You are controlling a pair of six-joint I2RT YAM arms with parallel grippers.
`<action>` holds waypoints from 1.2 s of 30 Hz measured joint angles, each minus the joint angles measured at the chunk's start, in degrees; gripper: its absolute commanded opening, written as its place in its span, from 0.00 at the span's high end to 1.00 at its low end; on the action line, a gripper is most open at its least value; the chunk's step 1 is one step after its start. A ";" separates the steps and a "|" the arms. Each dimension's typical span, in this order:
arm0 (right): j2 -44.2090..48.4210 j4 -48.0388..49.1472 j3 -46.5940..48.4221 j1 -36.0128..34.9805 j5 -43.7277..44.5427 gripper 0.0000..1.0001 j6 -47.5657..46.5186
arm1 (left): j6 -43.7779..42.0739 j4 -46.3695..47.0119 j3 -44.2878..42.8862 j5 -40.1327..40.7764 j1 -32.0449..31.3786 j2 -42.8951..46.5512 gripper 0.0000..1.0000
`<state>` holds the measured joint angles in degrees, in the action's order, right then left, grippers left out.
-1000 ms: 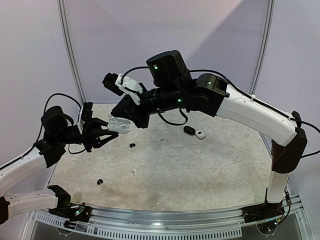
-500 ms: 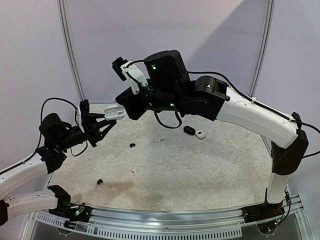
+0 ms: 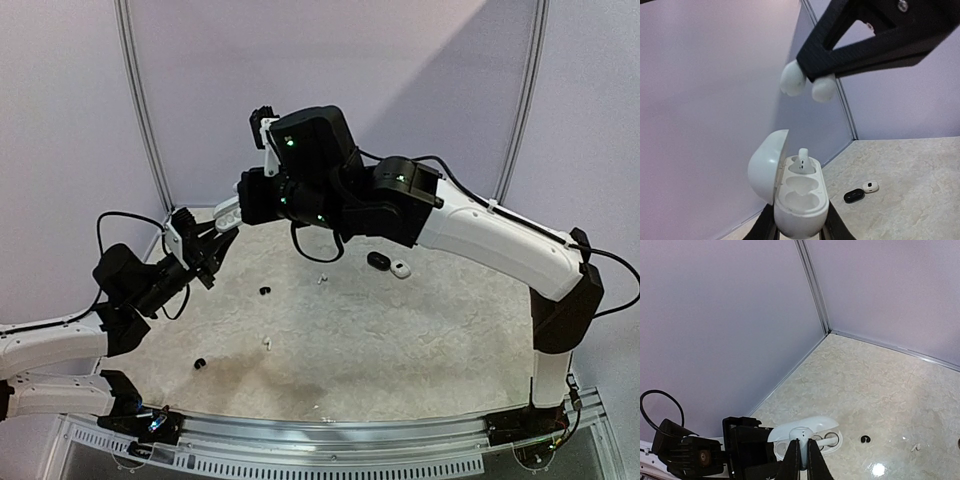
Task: Insert the wireless bluetooth earbuds into the charging case
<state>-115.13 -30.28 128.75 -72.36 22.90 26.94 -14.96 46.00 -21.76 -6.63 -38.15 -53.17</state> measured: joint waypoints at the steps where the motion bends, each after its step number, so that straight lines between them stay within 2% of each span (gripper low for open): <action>1: -0.28 -0.20 0.00 -0.35 0.87 1.00 0.72 | -0.31 1.01 0.13 0.57 -0.28 -0.28 1.00; 6: -0.11 -1.31 -1.44 -2.10 4.94 1.00 3.37 | 0.50 5.73 2.29 -1.68 -0.72 -0.15 1.00; 15: 11.87 -1.95 -17.57 -2.60 13.86 1.00 7.63 | 8.09 7.32 3.93 -10.75 -0.85 1.11 1.00; 19: 18.27 -7.26 -18.58 -1.14 16.90 1.00 10.95 | 11.50 8.04 3.93 -16.55 -0.87 1.14 1.00; 22: 20.85 -14.12 -18.62 3.48 15.30 1.00 15.89 | 13.57 8.26 3.93 -20.52 -0.87 1.20 1.00; 28: 15.93 -30.53 -22.45 11.98 12.02 1.00 23.43 | 14.80 7.80 3.96 -24.41 -0.90 1.53 1.00; 31: 12.81 -36.44 -30.32 13.44 10.54 1.00 26.12 | 14.82 7.34 3.93 -24.98 -0.90 1.95 1.00; 36: 10.38 -39.28 -42.97 15.98 5.99 1.00 27.82 | 14.82 6.45 3.93 -25.16 -0.92 1.97 1.00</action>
<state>-104.75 -69.56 85.78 -56.38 28.88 54.76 -0.14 52.45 -17.82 -31.79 -39.07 -51.20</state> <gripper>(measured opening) 0.029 0.247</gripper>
